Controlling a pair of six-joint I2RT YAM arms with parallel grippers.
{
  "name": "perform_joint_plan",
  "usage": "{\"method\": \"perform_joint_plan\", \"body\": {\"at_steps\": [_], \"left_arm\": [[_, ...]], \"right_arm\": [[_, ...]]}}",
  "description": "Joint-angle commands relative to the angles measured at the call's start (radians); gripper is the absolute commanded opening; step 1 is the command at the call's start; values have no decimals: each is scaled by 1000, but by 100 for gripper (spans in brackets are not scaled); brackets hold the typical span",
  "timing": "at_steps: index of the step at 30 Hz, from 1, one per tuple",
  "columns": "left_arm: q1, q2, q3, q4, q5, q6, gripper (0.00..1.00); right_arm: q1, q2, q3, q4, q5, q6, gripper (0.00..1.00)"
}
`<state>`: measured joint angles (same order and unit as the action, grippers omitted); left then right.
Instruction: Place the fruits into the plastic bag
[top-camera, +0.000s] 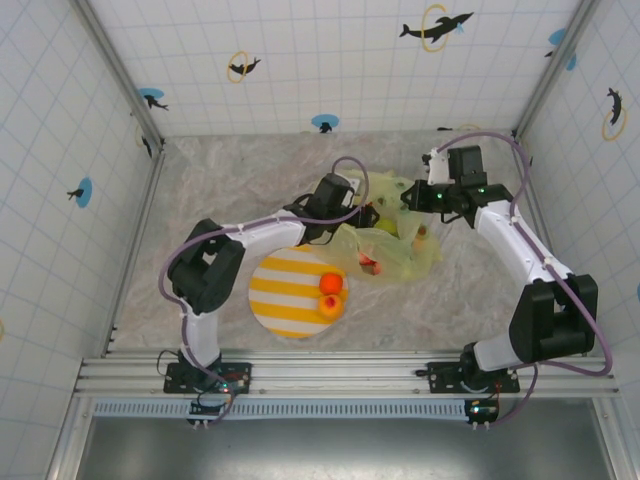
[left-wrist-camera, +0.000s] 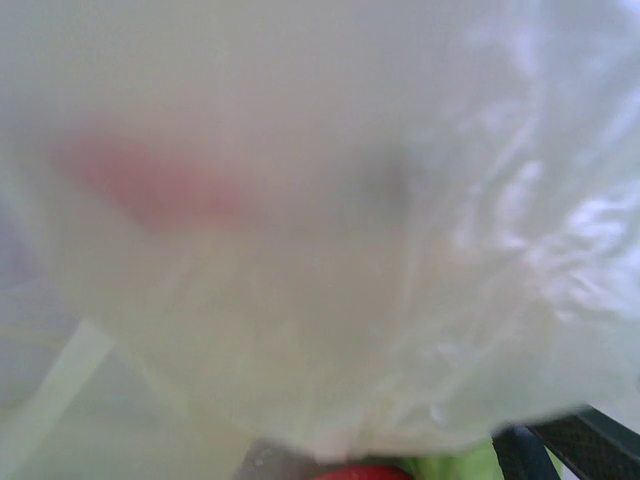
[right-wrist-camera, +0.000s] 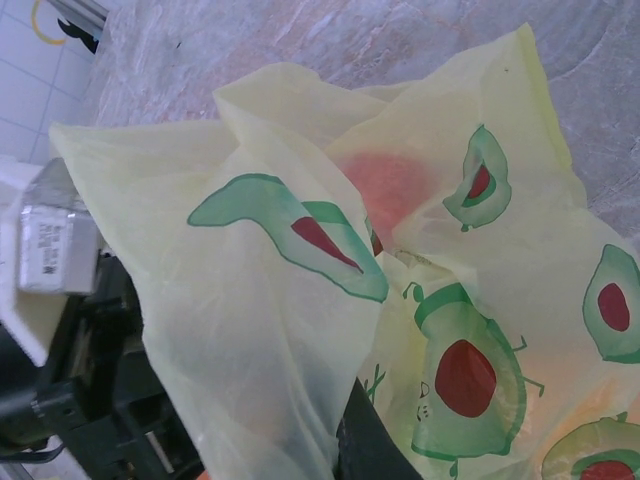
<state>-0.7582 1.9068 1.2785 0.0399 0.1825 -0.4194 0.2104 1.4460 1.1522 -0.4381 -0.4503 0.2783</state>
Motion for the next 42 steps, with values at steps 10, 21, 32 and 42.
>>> {"method": "perform_joint_plan", "body": {"at_steps": [10,21,32,42], "left_arm": [[43,-231,-182,26,-43,31,82],[103,-546,-425,-53,-174,-19,82],[104,-849,-697,-98,-168,-195,82],[-222,-819,-777,-103,-165,-200,88]], "right_arm": [[4,2,-29,15,13,-17,6],[2,13,-35,25,10,-19,6],[2,27,-31,38,6,-17,6],[3,27,-43,50,4,-12,6]]}}
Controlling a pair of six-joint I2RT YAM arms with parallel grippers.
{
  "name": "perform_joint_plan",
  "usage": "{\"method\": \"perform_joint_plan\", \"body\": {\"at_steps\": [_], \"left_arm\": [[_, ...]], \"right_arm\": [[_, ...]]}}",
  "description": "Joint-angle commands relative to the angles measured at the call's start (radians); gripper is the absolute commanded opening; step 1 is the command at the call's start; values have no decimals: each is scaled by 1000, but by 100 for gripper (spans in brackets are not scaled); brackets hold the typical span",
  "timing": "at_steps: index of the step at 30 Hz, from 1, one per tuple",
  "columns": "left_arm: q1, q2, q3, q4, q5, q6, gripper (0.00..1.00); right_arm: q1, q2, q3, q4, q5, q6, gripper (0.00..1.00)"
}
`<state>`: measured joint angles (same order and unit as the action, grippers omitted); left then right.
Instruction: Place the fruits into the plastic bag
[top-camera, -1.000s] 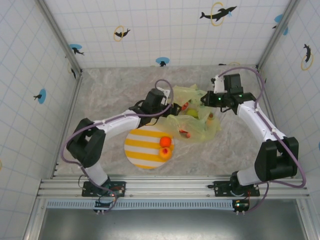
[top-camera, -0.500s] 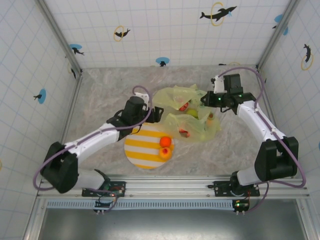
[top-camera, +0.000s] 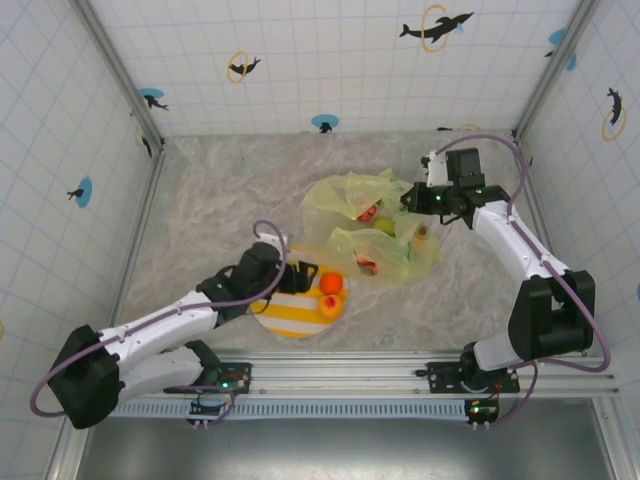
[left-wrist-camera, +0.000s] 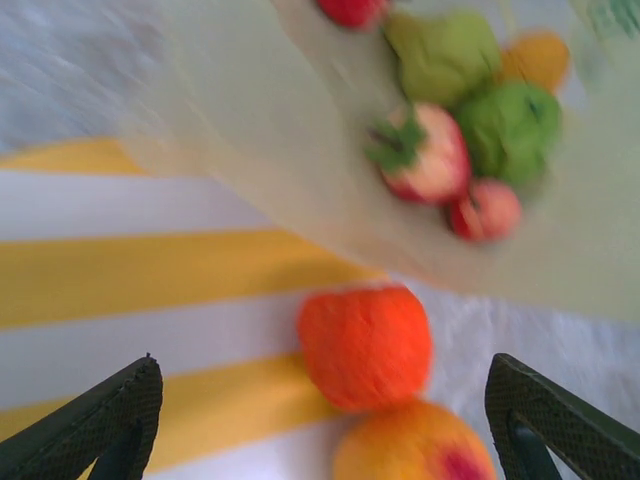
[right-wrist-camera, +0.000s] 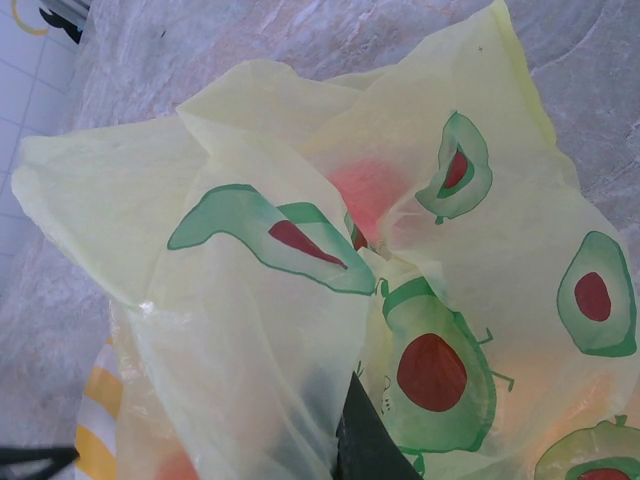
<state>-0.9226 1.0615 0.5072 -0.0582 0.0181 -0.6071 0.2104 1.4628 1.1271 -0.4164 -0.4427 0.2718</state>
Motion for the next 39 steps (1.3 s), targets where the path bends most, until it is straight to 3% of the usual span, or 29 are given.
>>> {"method": "perform_joint_plan", "body": {"at_steps": [1,7,15,25,29,33,39], "left_arm": [[-77,40,-6,-5,0,-14,88],[-159,113,0,-11,-33,-25,90],[-186,239,38,-30,-56,-39,89],[-185,305,63,-7,-37,-25,70],[-186,287,58,-45,-65,-33,61],[-186,230,38,-103,-120,-54,58],[-179,101,28,-236,-308,-74,56]], "right_arm": [[2,9,-19,29,-4,-5,6],[3,-1,-29,26,-3,-6,6],[1,5,-26,28,-8,-6,6],[-1,6,-29,25,-5,-11,6],[-3,5,-36,27,-5,-12,6],[-2,8,-44,35,-10,-10,6],[-3,9,-44,44,-13,-6,6]]}}
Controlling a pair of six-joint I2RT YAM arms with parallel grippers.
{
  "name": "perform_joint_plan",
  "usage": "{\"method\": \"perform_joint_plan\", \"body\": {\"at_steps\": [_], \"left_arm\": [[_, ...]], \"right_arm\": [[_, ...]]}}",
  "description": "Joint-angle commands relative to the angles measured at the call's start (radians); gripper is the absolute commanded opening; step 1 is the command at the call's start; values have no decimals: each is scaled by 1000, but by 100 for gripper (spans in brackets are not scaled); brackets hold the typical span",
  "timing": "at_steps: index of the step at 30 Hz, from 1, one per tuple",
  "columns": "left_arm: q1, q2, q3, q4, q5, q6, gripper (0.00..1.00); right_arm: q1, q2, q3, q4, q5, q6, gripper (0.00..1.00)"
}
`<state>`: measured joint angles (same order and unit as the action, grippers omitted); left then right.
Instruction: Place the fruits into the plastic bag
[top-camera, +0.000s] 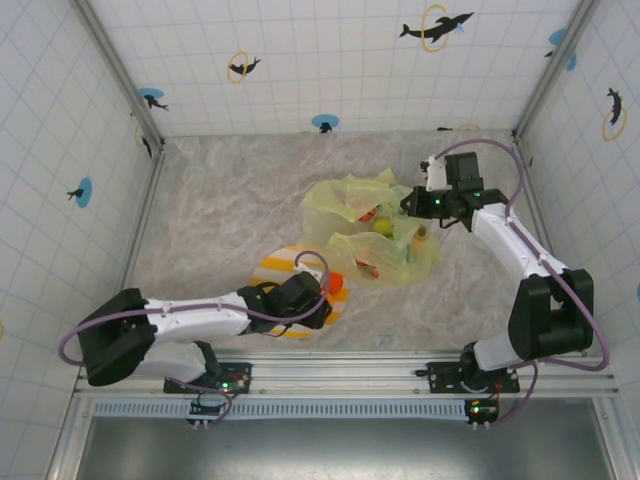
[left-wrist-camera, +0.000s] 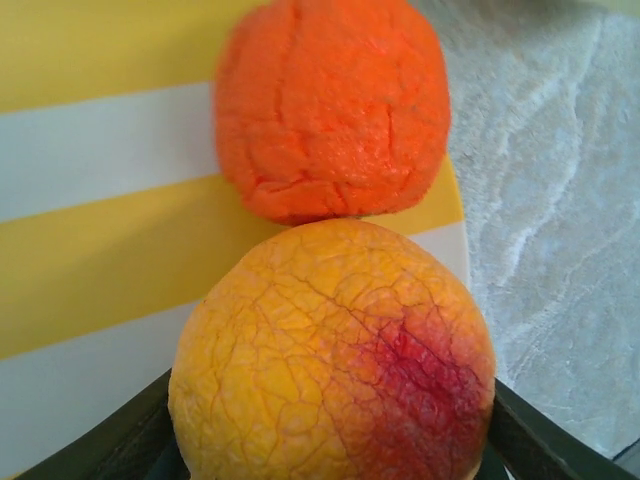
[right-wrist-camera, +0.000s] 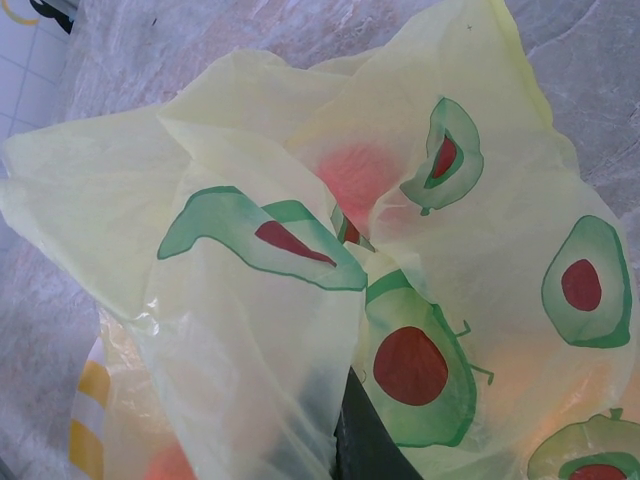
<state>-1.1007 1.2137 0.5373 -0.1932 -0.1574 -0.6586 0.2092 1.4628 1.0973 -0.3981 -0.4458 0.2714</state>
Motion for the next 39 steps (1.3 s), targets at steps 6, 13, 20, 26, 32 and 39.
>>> {"method": "perform_joint_plan", "body": {"at_steps": [6,13,20,26,32,39], "left_arm": [[88,-140,71,-121,-214,60,56],[257,-79,222,-21,-51,207,55],[334,143,398,61,149,268,54],[334,349,545,97,342,288,55],[316,510,627,165,487,275,57],[300,649,715,186,510,271,61]], "right_arm": [[0,7,-14,29,-15,2,6],[1,-2,-14,24,-11,0,6],[1,-9,-16,19,-15,-3,6],[0,-15,-23,23,-19,-1,6],[0,-18,-24,30,-24,6,6],[4,-18,-20,29,-25,9,6]]}}
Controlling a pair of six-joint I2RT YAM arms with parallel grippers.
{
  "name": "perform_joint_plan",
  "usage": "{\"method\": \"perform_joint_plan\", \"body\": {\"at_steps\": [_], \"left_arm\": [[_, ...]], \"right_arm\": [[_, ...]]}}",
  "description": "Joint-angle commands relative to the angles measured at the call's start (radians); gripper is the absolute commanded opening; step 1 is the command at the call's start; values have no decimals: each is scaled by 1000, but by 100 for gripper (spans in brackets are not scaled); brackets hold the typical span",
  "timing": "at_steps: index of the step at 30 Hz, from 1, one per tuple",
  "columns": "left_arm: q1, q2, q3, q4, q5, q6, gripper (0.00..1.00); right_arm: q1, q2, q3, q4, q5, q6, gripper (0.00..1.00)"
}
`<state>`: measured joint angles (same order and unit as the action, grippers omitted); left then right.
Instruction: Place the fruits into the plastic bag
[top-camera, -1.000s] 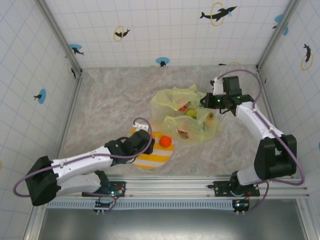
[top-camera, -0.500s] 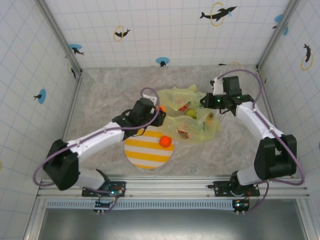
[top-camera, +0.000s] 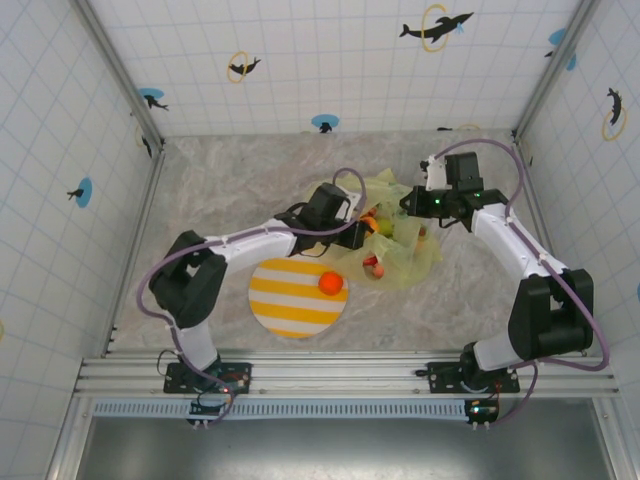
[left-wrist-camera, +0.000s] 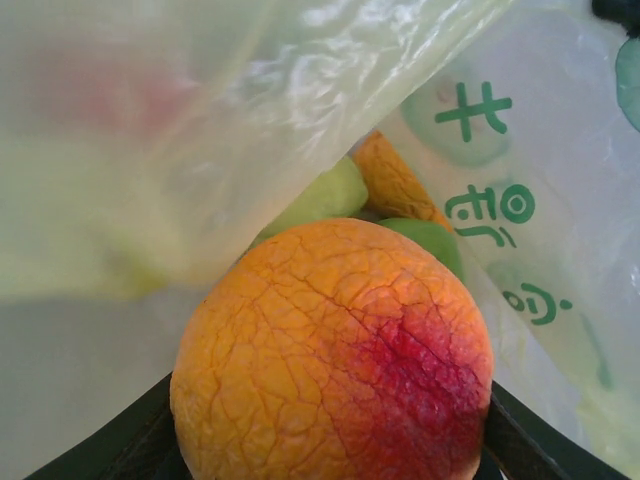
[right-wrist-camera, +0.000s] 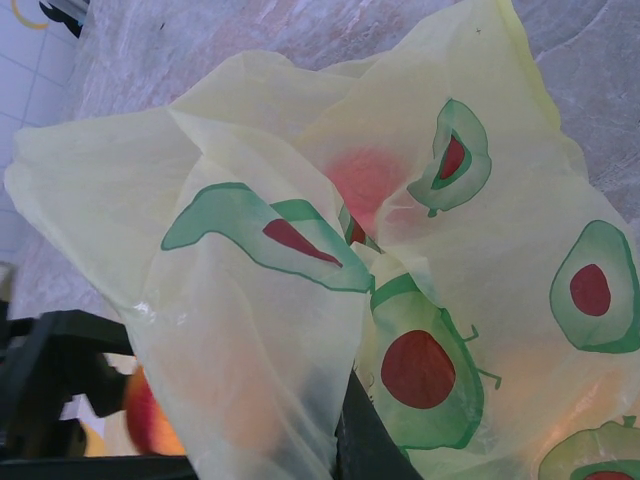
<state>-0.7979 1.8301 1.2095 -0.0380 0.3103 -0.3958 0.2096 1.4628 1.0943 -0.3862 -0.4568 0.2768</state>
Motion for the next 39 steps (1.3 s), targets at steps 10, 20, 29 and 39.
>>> {"method": "perform_joint_plan", "body": {"at_steps": [10,20,29,39], "left_arm": [[-3,44,61,48,-13,17,76],[12,-26,22,52,-59,32,84],[46,-193,-113,77,-165,55,83],[91,-413,-278,90,-296,65,84]], "right_arm": [[2,-15,-14,7,-8,-1,6],[4,-10,-11,9,-10,-1,6],[4,-9,-20,13,-9,-2,6],[9,-1,-31,26,-11,5,6]]}}
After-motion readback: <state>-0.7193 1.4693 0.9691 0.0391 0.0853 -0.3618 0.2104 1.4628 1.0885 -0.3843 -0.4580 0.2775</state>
